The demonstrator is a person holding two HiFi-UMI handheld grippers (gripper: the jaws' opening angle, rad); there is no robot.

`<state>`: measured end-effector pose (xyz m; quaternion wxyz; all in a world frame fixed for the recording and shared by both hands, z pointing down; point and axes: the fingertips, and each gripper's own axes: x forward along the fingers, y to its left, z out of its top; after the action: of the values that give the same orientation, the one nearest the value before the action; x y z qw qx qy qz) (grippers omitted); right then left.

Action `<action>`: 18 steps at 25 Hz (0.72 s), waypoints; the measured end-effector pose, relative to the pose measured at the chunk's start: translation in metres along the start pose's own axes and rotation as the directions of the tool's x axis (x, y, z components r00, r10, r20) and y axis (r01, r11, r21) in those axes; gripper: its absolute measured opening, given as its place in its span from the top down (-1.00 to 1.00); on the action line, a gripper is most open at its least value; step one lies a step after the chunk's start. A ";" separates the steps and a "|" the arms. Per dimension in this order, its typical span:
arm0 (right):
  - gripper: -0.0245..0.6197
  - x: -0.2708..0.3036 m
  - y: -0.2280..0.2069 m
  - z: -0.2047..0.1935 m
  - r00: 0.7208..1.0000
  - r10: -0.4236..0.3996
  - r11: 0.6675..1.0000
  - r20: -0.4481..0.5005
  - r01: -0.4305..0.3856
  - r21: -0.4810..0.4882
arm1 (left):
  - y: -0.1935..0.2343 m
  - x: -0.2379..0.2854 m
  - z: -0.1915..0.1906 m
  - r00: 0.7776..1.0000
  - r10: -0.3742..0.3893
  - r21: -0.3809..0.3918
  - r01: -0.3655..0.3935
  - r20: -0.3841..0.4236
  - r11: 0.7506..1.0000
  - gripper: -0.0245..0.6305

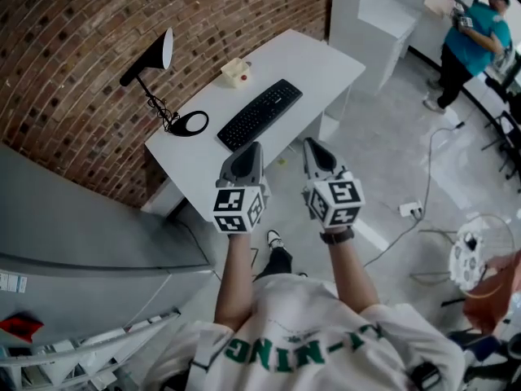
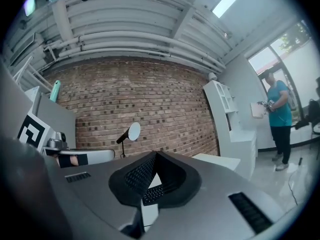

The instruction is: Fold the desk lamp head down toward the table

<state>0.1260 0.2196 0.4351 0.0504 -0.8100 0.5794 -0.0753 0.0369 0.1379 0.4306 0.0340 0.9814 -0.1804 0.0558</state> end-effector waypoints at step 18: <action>0.91 0.246 0.109 0.045 0.959 0.281 0.957 0.026 -0.278 -0.086 | 0.225 0.047 0.055 0.971 0.228 -0.027 -0.227 0.076 0.974 0.93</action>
<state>0.1110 -0.0485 0.3886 0.0386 -0.7227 0.6895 -0.0284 0.0054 -0.0930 0.3924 0.0294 0.9553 -0.2935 0.0192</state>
